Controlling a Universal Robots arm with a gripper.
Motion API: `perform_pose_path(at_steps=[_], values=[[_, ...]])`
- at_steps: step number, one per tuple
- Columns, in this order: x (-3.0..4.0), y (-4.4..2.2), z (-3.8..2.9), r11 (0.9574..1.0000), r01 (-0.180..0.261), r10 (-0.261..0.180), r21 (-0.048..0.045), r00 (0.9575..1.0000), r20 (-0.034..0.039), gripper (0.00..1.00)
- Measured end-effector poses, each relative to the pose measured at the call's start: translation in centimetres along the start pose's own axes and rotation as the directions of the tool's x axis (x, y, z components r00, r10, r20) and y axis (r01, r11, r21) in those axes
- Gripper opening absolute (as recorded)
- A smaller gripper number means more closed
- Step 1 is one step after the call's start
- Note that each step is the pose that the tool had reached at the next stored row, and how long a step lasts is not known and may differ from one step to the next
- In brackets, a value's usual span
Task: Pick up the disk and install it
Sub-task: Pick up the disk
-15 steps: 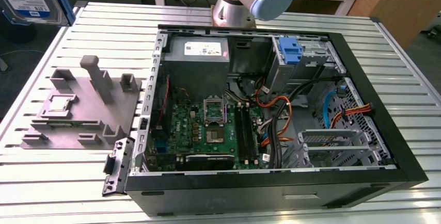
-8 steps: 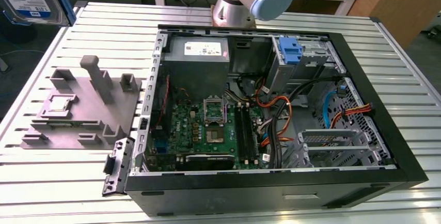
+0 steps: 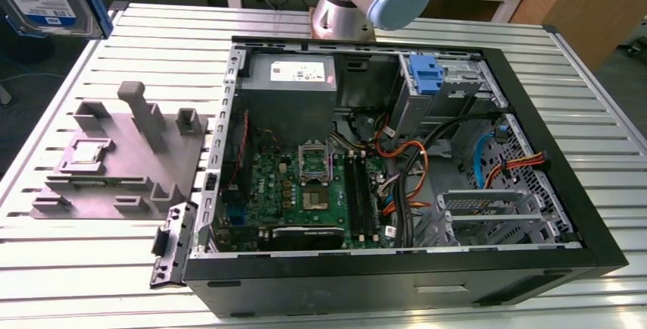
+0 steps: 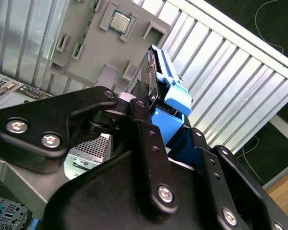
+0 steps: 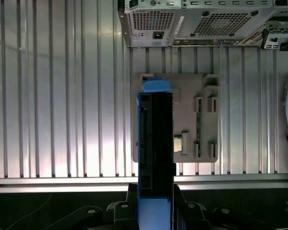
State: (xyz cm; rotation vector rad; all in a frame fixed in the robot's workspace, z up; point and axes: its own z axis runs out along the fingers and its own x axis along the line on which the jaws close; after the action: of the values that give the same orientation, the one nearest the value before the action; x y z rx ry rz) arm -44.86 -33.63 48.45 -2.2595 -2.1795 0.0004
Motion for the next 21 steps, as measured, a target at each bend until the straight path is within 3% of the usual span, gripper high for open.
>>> perform_pose_path(at_steps=[7,21], values=[[0.0,0.06,-0.03,1.0,0.0,0.0,0.0001,1.0,0.0,0.37],[0.01,0.06,-0.87,1.0,0.0,0.0,-0.0001,1.0,-0.0001,0.37]])
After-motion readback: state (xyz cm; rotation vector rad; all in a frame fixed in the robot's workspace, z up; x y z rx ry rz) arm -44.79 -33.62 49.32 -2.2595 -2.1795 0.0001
